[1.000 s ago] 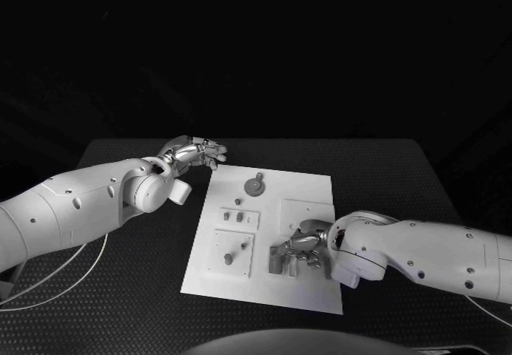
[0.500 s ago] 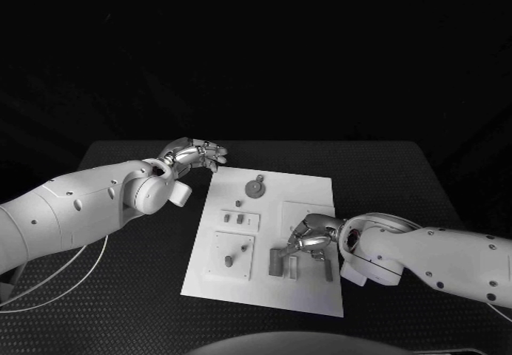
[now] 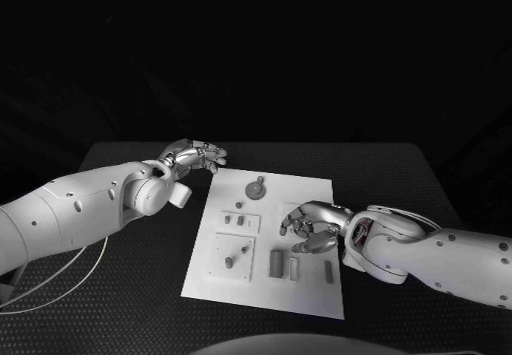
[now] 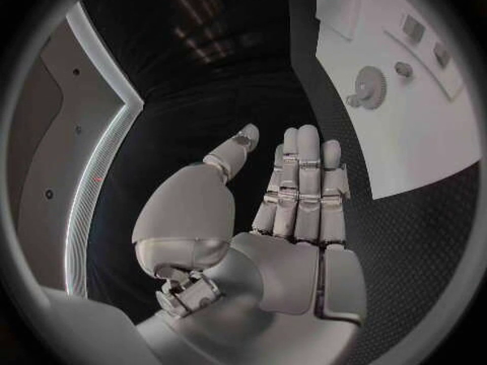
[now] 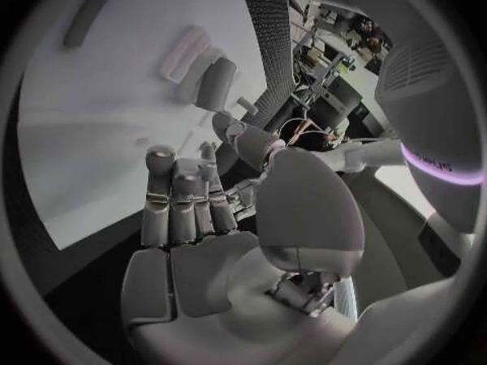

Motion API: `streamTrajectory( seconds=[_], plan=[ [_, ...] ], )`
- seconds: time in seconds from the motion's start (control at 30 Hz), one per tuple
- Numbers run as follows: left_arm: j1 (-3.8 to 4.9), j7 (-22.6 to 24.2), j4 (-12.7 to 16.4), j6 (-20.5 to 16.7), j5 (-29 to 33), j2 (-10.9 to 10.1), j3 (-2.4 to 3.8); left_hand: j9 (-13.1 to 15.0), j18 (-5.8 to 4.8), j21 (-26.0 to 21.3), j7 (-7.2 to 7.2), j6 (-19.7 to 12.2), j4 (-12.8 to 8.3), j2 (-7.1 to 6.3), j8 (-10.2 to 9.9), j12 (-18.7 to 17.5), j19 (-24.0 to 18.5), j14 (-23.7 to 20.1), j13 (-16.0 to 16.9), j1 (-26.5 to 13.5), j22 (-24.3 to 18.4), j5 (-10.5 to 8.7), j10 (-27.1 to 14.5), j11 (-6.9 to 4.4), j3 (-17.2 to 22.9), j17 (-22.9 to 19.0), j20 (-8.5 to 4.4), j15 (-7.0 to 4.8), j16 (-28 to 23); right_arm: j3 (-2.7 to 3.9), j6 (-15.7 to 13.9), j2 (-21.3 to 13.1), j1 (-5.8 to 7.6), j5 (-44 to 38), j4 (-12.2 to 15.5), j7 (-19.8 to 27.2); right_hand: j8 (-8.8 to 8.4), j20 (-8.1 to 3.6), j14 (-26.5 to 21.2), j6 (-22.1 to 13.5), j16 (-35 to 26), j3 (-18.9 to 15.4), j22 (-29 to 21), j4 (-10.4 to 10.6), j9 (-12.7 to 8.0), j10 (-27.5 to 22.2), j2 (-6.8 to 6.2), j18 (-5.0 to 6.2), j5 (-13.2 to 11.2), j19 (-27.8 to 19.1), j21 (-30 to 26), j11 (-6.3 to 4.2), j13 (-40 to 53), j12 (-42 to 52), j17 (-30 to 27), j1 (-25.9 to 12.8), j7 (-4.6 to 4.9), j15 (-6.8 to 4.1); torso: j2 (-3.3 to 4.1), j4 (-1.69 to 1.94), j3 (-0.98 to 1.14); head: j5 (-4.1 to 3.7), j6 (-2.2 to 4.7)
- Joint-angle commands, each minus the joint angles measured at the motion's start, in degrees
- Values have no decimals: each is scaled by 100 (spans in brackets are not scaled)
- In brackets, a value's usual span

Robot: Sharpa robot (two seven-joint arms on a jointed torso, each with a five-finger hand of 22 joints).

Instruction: Assemble the parts on the task board

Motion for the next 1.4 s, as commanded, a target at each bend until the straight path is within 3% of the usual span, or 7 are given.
streamTrajectory(
  seconds=[0.03,0.17,0.27,0.37,0.67,0.97,1.4],
  plan=[
    [5,57,-3,67,32,4,4,9,-19,-29,36,-4,43,2,-40,20,-39,-25,-4,-37,9,-1,-47,12,1,6,-134,28,-22,-2,-387,99,1,-1577,25,656,-42,77,-202,-157,-1,236,61,-8,-3,-159,-100,205,-80,-175,-22,-96,-34,50,60,207,-202,-59,1,-2,5,1,3],
    [4,58,-14,72,32,4,4,9,-19,-30,37,-5,44,3,-41,20,-39,-25,-4,-36,10,-1,-48,12,2,7,-135,28,-22,-26,-449,188,0,-2001,35,661,-86,153,-495,-355,-2,324,126,-36,-21,-414,-136,205,-114,-383,-41,-69,-43,85,140,364,-406,-18,2,-2,4,13,1],
    [3,58,-24,72,32,2,4,9,-19,-30,37,-7,44,2,-42,21,-39,-25,-4,-36,11,-1,-48,12,2,7,-135,28,-22,-152,-449,227,0,-2253,65,645,-158,188,-672,-593,37,308,191,-45,-58,-580,-146,205,-138,-481,-9,-22,-46,146,212,445,-549,27,1,-2,7,20,-5],
    [3,59,-32,75,32,2,4,9,-19,-30,38,-8,45,2,-43,21,-38,-25,-4,-36,11,-1,-48,12,2,7,-135,28,-23,-161,-307,336,-7,-2483,24,611,-169,184,-729,-686,66,285,219,-47,-55,-636,-149,205,-142,-507,19,-10,-47,182,243,491,-643,37,0,-2,5,16,-19],
    [3,56,-36,83,32,8,3,9,-19,-32,40,-12,47,5,-46,21,-38,-26,-5,-36,13,-1,-50,13,2,9,-134,29,-24,-160,236,488,-79,-2882,-116,419,-18,201,-808,-567,144,496,247,-24,22,-704,-136,205,-144,-527,81,15,-62,301,295,603,-651,70,2,5,1,20,-42],
    [2,55,-35,90,32,8,3,9,-19,-33,41,-15,49,8,-48,22,-38,-27,-5,-36,15,-1,-53,13,3,10,-134,29,-25,-159,524,572,-156,-2997,-180,339,33,199,-811,-542,194,588,253,-16,44,-705,-129,205,-142,-513,137,18,-81,381,312,604,-640,77,1,6,0,31,-74],
    [2,52,-33,94,32,-5,3,10,-19,-36,43,-17,53,11,-50,23,-38,-28,-6,-37,18,-1,-55,14,2,12,-134,30,-26,-158,463,628,-227,-3123,-296,292,82,192,-797,-517,261,681,259,6,56,-695,-117,205,-141,-492,214,16,-107,483,327,617,-639,82,0,8,-5,34,-96]
  ],
)
